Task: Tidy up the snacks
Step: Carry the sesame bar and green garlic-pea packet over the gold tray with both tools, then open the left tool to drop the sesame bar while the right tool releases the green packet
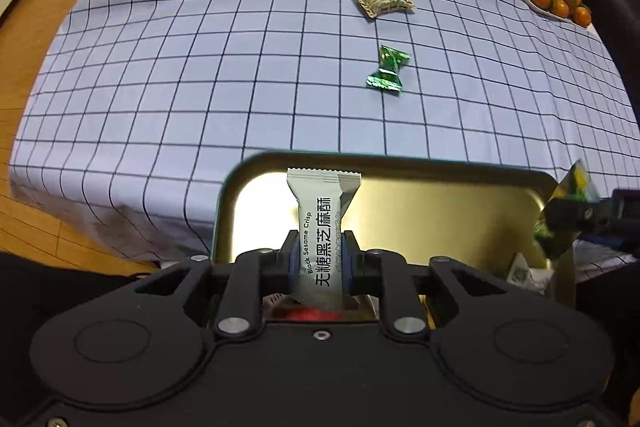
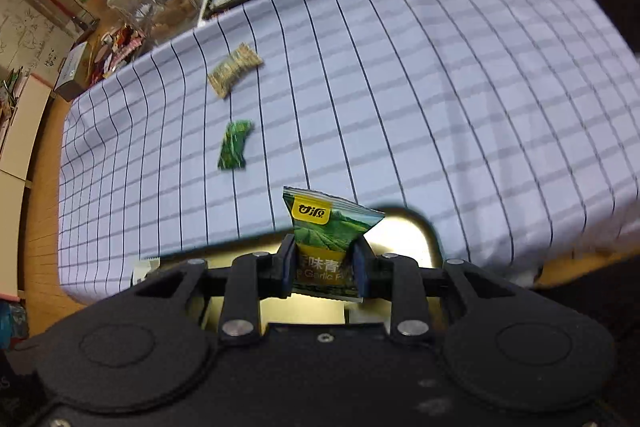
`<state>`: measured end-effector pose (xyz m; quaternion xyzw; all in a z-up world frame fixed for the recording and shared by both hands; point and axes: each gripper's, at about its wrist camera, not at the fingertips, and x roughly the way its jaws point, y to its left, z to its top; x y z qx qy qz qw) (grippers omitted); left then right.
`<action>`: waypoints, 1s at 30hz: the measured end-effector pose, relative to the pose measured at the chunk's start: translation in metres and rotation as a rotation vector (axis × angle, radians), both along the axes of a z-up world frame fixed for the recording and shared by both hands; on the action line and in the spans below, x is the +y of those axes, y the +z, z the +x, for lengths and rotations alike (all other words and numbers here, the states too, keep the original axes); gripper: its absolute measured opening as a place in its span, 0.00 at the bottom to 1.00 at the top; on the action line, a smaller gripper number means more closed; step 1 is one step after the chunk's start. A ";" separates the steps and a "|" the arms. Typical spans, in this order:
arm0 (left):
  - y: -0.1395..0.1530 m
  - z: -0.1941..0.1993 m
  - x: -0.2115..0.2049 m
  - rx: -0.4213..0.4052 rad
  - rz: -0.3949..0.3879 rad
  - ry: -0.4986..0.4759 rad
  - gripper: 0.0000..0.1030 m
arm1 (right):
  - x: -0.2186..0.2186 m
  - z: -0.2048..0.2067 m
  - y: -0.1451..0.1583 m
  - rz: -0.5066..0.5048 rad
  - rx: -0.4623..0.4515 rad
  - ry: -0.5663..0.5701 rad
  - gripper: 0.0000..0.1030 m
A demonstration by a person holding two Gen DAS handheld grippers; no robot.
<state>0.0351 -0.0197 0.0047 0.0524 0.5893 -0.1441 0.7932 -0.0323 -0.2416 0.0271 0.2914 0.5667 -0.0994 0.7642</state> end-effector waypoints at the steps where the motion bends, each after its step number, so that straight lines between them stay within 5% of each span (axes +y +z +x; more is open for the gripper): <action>1: 0.001 -0.004 0.001 0.001 -0.006 -0.002 0.27 | 0.001 -0.006 -0.001 0.010 0.002 -0.007 0.29; 17: -0.004 -0.050 0.001 0.147 -0.095 -0.119 0.27 | 0.041 -0.070 -0.003 0.049 0.075 0.076 0.29; 30: -0.006 -0.043 0.005 0.155 -0.151 -0.105 0.31 | 0.037 -0.038 0.021 -0.013 0.022 0.067 0.30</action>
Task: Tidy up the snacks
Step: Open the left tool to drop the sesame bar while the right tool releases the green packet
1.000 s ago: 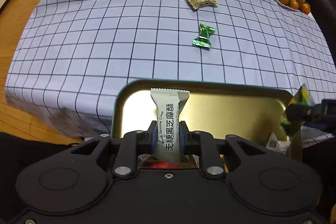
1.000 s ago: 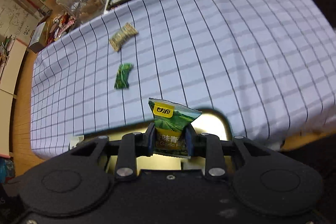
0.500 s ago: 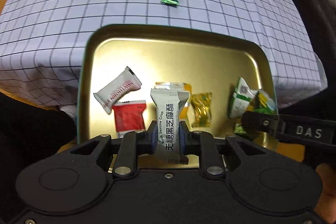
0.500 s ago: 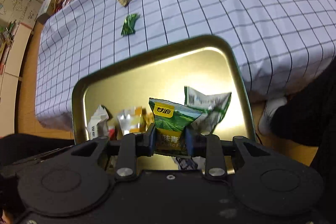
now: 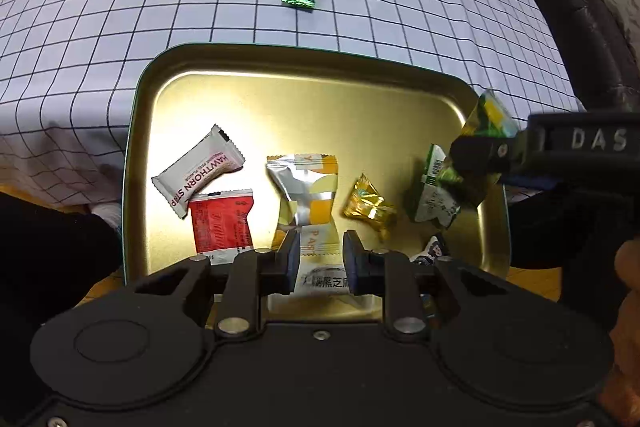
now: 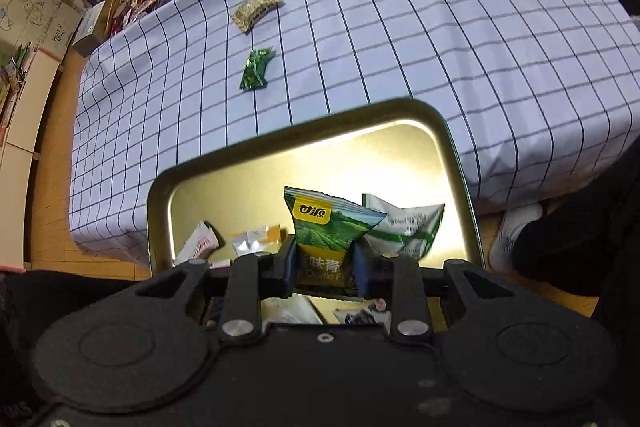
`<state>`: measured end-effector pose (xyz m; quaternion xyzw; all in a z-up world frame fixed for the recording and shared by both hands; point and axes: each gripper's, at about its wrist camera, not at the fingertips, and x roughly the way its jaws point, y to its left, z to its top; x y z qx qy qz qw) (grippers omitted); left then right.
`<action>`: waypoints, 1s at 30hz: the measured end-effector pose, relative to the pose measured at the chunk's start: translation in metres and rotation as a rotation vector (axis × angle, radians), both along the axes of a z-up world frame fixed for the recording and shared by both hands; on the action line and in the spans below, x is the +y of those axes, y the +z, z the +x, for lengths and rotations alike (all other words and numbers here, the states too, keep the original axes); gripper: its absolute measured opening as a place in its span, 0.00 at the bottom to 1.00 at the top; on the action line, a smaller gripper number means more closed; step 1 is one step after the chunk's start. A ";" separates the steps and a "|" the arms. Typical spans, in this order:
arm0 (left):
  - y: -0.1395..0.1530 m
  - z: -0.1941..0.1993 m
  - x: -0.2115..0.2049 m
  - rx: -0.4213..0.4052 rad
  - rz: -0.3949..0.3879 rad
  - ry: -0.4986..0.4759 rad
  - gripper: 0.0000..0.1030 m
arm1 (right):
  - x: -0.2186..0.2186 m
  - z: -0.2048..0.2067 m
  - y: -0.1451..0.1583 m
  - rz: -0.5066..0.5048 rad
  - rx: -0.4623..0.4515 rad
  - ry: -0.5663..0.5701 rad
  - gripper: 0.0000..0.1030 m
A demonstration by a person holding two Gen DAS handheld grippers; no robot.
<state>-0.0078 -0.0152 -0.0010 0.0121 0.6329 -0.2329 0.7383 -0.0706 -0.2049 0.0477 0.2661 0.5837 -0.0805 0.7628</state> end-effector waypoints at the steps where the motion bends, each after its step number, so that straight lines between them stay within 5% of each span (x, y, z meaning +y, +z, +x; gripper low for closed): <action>1: -0.001 0.000 0.000 -0.003 0.005 0.007 0.31 | 0.002 0.003 0.001 -0.015 -0.005 0.003 0.30; 11: -0.002 -0.004 -0.003 -0.043 0.059 0.015 0.31 | 0.008 0.017 -0.001 -0.052 0.024 0.020 0.35; 30: -0.011 0.001 -0.003 -0.005 0.160 0.039 0.31 | -0.008 -0.017 -0.036 0.011 0.235 -0.032 0.34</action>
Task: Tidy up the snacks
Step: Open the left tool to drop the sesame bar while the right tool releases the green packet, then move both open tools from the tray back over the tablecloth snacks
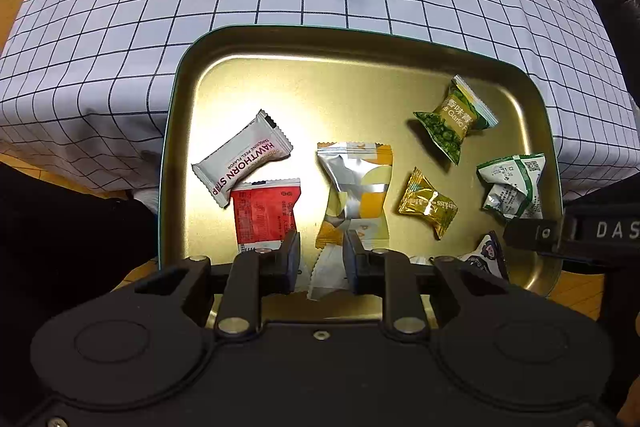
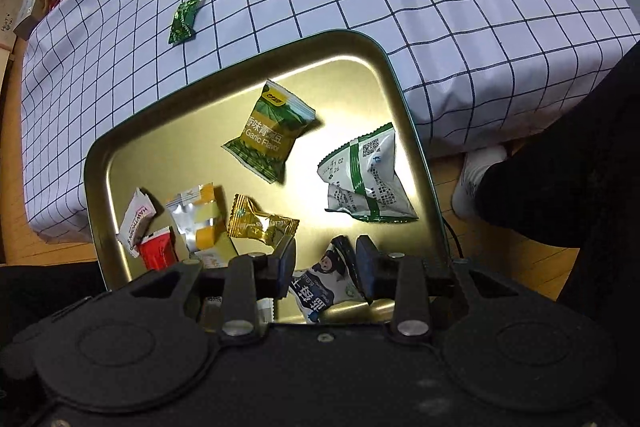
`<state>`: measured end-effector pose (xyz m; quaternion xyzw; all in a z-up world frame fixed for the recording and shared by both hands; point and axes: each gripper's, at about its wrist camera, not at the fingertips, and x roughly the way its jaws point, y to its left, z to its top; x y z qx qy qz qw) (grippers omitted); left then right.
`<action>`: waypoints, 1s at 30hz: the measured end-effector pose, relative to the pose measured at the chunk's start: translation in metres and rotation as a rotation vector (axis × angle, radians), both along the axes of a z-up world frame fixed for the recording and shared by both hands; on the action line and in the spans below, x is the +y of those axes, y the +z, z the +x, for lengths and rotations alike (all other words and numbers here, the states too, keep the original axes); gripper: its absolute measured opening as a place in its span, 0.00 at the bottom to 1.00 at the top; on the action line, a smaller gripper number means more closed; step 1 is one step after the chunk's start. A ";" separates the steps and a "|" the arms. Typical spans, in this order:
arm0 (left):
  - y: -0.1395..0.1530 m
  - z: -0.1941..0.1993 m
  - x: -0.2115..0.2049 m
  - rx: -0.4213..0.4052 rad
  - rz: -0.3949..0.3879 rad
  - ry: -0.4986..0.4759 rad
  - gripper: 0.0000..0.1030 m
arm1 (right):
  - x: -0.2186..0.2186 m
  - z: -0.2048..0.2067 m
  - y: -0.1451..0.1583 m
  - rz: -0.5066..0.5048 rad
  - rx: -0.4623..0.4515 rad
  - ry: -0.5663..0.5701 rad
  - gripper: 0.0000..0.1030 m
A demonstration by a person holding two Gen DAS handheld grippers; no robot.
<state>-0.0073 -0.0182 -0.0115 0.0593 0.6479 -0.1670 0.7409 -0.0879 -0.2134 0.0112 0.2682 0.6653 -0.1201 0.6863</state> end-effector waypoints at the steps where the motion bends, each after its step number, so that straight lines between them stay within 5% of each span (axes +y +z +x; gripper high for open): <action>1: 0.001 0.000 0.000 -0.001 0.006 0.002 0.31 | 0.001 0.001 0.000 0.002 0.008 0.005 0.34; 10: 0.013 0.013 0.004 0.067 0.121 0.059 0.31 | 0.009 0.007 -0.002 0.000 0.099 0.037 0.34; 16: 0.024 0.040 0.004 0.133 0.131 0.084 0.31 | 0.008 0.020 -0.005 0.025 0.172 0.067 0.34; 30: 0.040 0.132 -0.031 0.075 0.165 0.077 0.31 | -0.019 0.080 -0.004 0.092 0.203 0.044 0.34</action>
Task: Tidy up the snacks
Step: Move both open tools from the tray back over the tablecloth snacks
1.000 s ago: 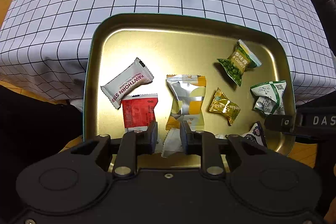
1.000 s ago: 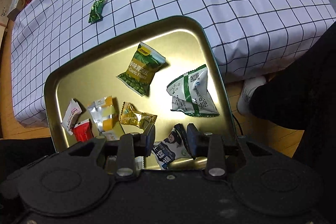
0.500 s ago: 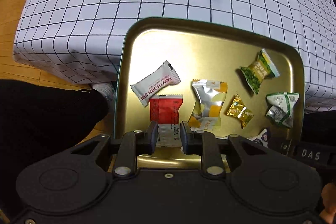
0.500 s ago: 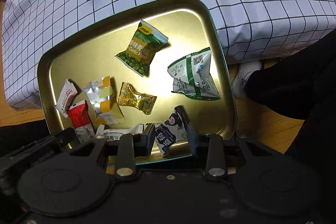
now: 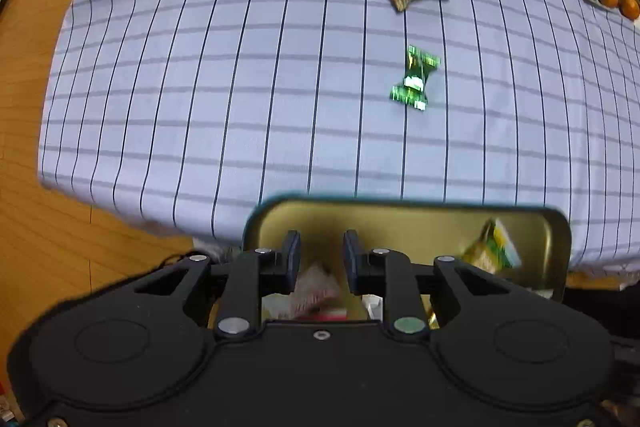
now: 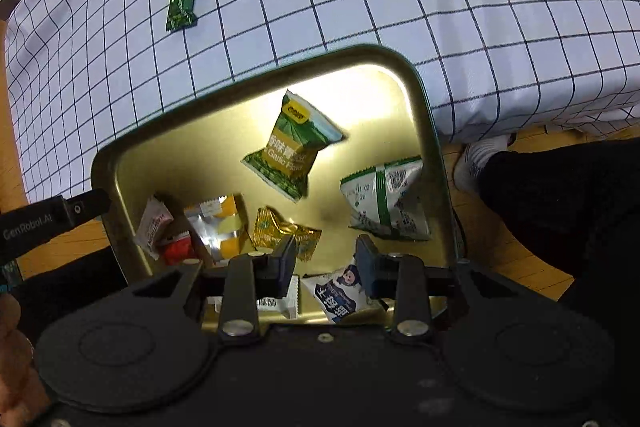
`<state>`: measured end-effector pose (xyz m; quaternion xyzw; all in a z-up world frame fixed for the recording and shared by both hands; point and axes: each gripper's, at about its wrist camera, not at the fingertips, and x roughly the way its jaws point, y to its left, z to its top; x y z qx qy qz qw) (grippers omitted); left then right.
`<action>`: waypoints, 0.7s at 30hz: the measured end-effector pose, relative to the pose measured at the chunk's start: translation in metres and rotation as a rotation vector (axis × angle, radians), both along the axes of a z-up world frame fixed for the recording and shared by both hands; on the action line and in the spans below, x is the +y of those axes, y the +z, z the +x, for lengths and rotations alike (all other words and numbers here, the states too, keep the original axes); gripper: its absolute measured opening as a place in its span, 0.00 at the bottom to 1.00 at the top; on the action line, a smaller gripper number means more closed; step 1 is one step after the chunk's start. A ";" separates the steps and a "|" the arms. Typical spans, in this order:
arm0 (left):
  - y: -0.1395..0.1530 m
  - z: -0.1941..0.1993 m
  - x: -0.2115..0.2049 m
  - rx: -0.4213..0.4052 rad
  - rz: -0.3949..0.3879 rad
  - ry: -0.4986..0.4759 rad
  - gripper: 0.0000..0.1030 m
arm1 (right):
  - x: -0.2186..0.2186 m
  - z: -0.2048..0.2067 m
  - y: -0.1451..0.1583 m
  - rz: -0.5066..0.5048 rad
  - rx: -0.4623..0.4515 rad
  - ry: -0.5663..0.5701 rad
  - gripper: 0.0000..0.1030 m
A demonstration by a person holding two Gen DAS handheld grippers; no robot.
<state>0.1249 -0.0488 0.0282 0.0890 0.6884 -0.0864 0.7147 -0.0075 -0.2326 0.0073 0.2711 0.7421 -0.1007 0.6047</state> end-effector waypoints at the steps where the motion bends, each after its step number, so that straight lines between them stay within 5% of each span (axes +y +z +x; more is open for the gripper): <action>1: 0.000 0.008 -0.003 -0.004 -0.007 0.003 0.31 | -0.002 0.005 0.000 -0.006 -0.002 -0.003 0.34; 15: -0.023 0.097 -0.017 -0.031 -0.028 0.046 0.31 | -0.006 0.105 0.001 -0.110 -0.109 -0.031 0.34; 21: -0.007 0.120 -0.005 -0.062 -0.065 0.043 0.31 | 0.010 0.165 -0.001 -0.182 -0.189 -0.012 0.34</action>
